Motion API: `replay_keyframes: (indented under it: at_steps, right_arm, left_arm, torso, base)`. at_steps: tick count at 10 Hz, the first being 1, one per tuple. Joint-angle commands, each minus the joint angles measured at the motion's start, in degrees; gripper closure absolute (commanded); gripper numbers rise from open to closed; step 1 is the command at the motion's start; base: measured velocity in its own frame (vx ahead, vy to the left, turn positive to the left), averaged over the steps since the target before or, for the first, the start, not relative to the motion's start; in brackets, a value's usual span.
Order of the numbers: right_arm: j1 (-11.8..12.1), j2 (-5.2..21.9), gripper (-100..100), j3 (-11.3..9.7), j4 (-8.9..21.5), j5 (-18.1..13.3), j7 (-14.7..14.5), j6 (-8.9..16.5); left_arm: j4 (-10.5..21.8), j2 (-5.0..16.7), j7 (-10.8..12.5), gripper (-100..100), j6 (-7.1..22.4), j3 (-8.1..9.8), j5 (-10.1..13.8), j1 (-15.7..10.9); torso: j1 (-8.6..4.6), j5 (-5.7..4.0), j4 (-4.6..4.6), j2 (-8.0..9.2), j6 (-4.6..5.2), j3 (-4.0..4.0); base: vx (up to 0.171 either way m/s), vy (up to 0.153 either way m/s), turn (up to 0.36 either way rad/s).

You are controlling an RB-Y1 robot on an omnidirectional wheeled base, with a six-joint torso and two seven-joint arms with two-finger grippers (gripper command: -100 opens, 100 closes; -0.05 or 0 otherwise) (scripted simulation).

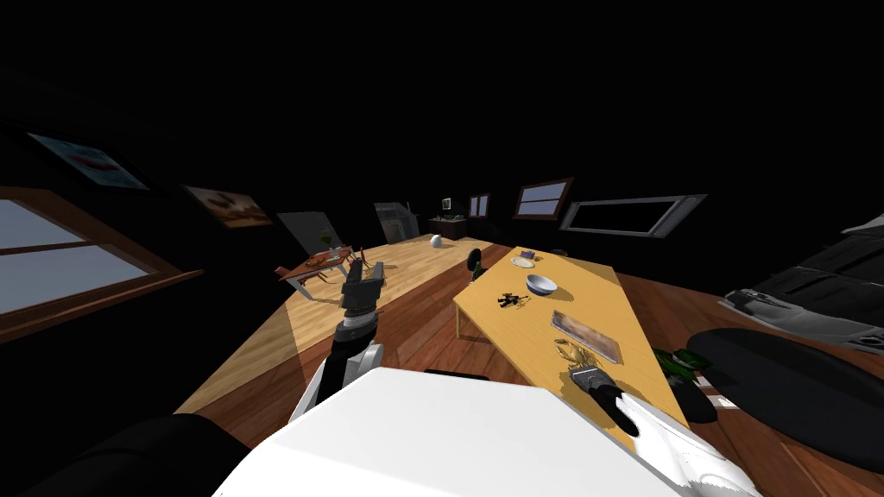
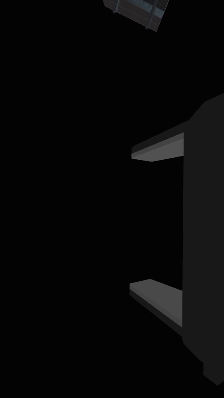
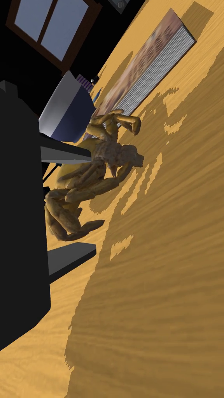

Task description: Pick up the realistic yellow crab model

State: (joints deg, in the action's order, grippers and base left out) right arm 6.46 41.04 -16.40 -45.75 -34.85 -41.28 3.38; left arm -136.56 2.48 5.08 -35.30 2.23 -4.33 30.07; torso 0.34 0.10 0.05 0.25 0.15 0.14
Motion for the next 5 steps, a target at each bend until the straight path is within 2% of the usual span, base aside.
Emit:
replay_keyframes:
  at_steps: [1,3,4,5]
  right_arm:
    - [0.26,1.8,100,-0.23,0.51,0.77,0.66,-1.82]
    - [0.83,3.23,100,-0.42,0.29,1.34,1.15,-2.79]
    - [1.33,3.06,100,-0.77,-0.84,1.48,1.17,-1.73]
    - [1.41,3.13,0,-0.75,-0.9,1.51,1.23,-1.87]
  left_arm:
    - [0.0,0.0,0.0,0,0.0,0.0,0.0,0.0]
    - [0.0,0.0,0.0,0,0.0,0.0,0.0,0.0]
    - [0.0,0.0,0.0,0,0.0,0.0,0.0,0.0]
    - [0.0,0.0,0.0,0,0.0,0.0,0.0,0.0]
  torso:
    - [0.0,0.0,0.0,0.0,0.0,0.0]
    - [0.19,0.06,0.04,0.01,-0.05,0.02]
    - [0.14,0.07,0.04,0.0,-0.04,0.02]
    - [-0.03,0.03,0.04,-0.02,-0.06,0.01]
  base:
    - [-0.013,0.145,-0.05]
    - [-0.003,0.101,-0.011]
    - [0.0,0.039,-0.009]
    - [-0.001,0.009,0.0]
